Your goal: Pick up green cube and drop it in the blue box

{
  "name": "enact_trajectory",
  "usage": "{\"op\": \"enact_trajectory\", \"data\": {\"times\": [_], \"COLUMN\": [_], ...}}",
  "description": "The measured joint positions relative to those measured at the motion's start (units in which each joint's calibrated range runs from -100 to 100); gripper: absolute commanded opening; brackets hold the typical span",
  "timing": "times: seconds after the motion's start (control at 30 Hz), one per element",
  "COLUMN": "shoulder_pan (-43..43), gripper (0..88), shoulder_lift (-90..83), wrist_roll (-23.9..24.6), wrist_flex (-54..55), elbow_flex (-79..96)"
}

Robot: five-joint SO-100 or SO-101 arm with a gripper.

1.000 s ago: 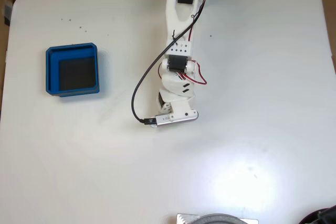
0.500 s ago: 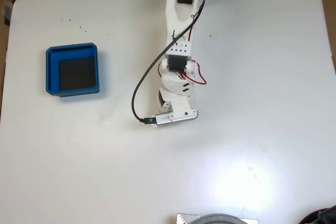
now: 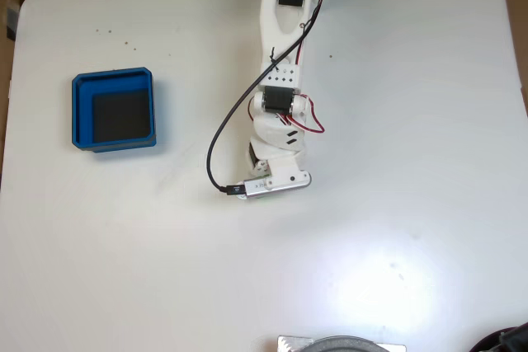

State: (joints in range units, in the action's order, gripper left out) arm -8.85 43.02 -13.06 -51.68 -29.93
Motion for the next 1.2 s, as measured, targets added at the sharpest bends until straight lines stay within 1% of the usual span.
{"op": "enact_trajectory", "data": {"times": [0.67,1.03,1.2], "shoulder_pan": [0.0,0.0,0.0], "gripper": [8.0,2.1,2.0], "shoulder_lift": [0.0,0.0,0.0], "wrist_roll": [0.0,0.0,0.0], "wrist_flex": [0.0,-0.2,-0.2], "elbow_flex": [0.0,0.0,0.0]}}
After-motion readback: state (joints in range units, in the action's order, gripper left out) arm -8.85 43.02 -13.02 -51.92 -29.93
